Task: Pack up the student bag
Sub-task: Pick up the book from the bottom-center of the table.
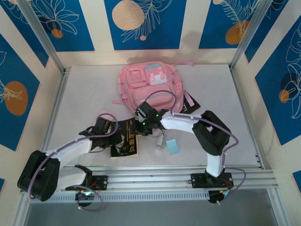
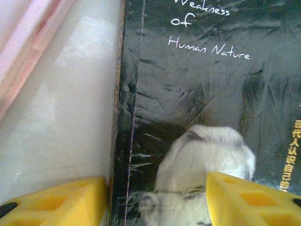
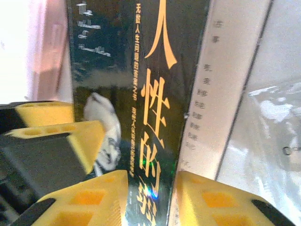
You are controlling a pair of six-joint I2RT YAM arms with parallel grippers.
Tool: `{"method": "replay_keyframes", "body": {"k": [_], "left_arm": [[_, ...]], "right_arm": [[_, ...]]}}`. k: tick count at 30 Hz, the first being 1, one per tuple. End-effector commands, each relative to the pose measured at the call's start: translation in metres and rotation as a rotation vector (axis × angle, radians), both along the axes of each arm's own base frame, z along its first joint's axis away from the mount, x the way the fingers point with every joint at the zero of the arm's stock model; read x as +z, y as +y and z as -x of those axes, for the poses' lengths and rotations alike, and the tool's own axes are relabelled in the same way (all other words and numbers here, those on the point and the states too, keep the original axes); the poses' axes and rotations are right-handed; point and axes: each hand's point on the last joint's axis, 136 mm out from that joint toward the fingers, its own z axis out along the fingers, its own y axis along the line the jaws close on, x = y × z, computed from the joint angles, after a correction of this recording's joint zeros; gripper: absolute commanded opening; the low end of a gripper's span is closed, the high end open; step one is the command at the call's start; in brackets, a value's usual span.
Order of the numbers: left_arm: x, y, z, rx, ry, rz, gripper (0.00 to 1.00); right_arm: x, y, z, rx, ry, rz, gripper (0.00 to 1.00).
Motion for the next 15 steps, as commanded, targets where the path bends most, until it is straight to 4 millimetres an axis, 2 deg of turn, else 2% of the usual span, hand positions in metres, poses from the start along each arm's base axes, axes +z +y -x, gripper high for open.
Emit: {"method": "replay_keyframes", "body": {"k": [1,6,8,9,12,15], "left_arm": [[-0.007,-0.011,0.000,-0.024,0.005,0.030,0.58],[-0.002,-0.011,0.000,-0.022,-0.004,0.034,0.60],[0.003,-0.012,-0.002,-0.019,-0.018,0.042,0.62],[0.007,-0.012,-0.003,-0.017,-0.026,0.046,0.65],[0.020,-0.013,-0.009,-0.008,-0.058,0.056,0.75],[0.038,-0.014,-0.020,0.008,-0.110,0.081,0.86]], "right_arm": [[0.023,0.015,0.002,0.028,-0.001,-0.108,0.27],[0.012,0.014,-0.002,0.008,0.031,-0.104,0.16],[0.012,0.013,-0.004,0.001,0.029,-0.102,0.03],[0.012,0.011,-0.006,-0.004,0.030,-0.098,0.00],[0.020,0.006,-0.013,-0.011,0.023,-0.107,0.00],[0.037,-0.006,-0.023,-0.025,-0.004,-0.146,0.00]]}}
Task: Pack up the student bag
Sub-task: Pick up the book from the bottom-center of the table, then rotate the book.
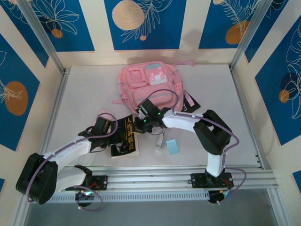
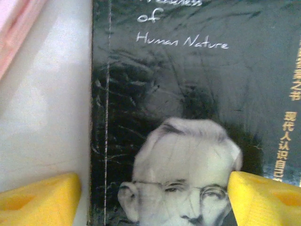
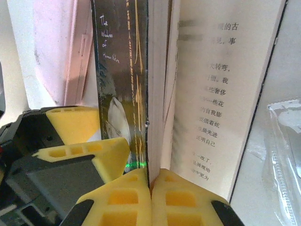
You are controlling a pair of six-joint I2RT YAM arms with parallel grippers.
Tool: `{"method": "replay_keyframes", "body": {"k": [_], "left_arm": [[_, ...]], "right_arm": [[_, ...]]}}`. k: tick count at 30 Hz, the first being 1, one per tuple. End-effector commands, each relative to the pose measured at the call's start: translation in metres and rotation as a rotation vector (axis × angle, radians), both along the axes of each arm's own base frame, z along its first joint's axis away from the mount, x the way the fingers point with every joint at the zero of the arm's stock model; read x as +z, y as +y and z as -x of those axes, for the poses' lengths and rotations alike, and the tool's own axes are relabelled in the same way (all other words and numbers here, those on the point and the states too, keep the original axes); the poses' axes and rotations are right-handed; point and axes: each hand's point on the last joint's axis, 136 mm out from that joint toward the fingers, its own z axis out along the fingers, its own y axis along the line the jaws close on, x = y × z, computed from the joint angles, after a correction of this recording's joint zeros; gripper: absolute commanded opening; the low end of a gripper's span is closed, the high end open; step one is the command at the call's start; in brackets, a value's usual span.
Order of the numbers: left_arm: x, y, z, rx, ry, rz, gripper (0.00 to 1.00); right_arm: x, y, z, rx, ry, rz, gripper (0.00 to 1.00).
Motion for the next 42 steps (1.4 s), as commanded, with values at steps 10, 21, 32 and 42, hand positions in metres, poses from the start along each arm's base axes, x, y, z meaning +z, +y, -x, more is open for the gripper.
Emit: {"method": "replay_keyframes", "body": {"k": [10,21,32,42], "left_arm": [[0.050,-0.038,-0.046,0.034,-0.174,0.254,0.92],[0.063,-0.062,-0.066,0.048,-0.215,0.410,0.54],[0.089,-0.058,-0.071,0.046,-0.283,0.399,0.03],[0.168,-0.014,-0.108,0.175,-0.525,0.249,0.00]], "right_arm": [[0.060,-0.048,-0.037,-0.041,-0.024,-0.256,0.00],[0.044,-0.062,-0.036,-0.080,0.034,-0.307,0.00],[0.044,-0.066,-0.037,-0.100,0.045,-0.305,0.19],[0.068,-0.094,-0.040,-0.266,0.002,-0.127,0.99]]}}
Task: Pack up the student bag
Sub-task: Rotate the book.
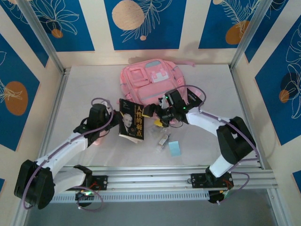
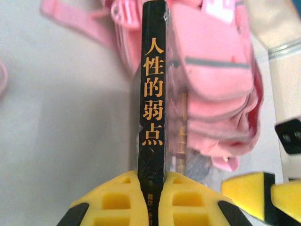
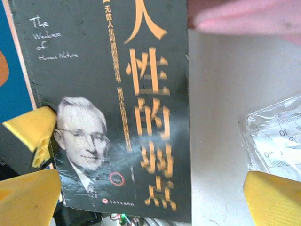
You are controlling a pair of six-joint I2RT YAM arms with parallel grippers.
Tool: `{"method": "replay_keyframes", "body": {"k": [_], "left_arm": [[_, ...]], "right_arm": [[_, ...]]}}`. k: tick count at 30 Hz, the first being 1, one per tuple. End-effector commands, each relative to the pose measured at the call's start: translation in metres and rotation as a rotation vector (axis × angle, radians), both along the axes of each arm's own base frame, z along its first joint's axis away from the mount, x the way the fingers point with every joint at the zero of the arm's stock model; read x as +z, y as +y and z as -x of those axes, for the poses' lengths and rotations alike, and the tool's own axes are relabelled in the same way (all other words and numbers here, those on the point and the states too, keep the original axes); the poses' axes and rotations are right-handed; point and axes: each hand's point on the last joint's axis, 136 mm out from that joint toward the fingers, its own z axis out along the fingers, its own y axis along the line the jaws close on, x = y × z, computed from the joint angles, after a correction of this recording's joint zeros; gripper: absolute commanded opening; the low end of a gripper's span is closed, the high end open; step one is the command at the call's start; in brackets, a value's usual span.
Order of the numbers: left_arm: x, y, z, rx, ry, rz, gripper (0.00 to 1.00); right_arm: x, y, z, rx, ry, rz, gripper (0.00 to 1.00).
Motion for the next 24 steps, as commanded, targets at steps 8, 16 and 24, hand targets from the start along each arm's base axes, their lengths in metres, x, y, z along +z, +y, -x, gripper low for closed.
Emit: {"method": "replay_keyframes", "body": {"k": [8,16,24], "left_arm": [[0.099,0.028,-0.077,0.265,-0.309,0.042,0.00],[0.097,0.028,-0.097,0.419,-0.343,0.281,0.00],[0.112,0.036,-0.084,0.486,-0.416,0.329,0.00]], "right_arm": [[0.056,0.042,-0.004,-0.131,-0.016,-0.152,0.99],[0.091,0.083,-0.022,-0.313,-0.046,-0.421,0.99],[0.094,0.107,-0.032,-0.335,0.032,-0.595,0.99]]}}
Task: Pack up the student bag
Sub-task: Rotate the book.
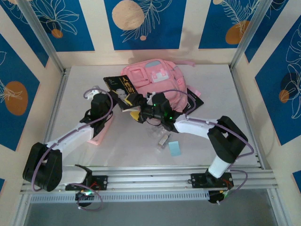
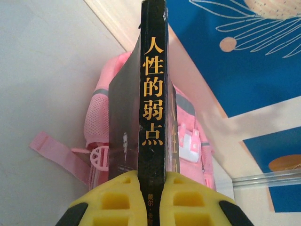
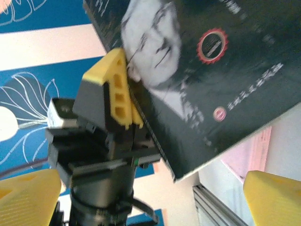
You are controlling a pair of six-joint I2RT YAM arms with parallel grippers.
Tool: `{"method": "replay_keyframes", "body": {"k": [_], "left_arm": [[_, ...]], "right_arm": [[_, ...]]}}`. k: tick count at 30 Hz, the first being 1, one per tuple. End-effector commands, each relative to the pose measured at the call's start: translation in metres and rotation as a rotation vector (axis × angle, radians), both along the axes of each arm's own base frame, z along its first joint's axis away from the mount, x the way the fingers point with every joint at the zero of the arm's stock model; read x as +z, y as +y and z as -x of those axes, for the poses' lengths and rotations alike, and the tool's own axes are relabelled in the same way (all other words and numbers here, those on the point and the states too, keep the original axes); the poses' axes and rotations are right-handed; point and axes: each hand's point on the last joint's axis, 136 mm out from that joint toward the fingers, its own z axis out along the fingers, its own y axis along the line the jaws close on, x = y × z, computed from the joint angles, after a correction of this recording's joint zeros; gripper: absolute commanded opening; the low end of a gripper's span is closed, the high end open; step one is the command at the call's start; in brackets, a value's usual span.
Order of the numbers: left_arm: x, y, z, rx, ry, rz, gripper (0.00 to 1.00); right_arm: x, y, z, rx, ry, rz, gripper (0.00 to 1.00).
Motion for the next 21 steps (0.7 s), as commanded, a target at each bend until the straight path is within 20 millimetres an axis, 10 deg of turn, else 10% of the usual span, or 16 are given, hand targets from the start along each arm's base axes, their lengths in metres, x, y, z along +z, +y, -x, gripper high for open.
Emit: {"method": "replay_keyframes", "body": {"k": [1,11,17,21], "left_arm": [[0.056,0.008,0.003,0.066,-0.188,0.117,0.00],[0.056,-0.002,0.015,0.001,-0.171,0.232,0.00],[0.043,-0.004,0.023,-0.023,-0.118,0.225,0.00],[0.034,-0.009,0.027,-0.064,-0.088,0.186,0.17]], "right_arm": [[0.018,0.011,-0.007,-0.027,0.007,-0.133,0.99],[0.007,0.022,-0.039,-0.104,0.021,-0.227,0.91],[0.020,0.014,-0.049,-0.122,-0.030,-0.236,0.17],[0.028,0.000,-0.054,-0.130,-0.065,-0.206,0.00]]}}
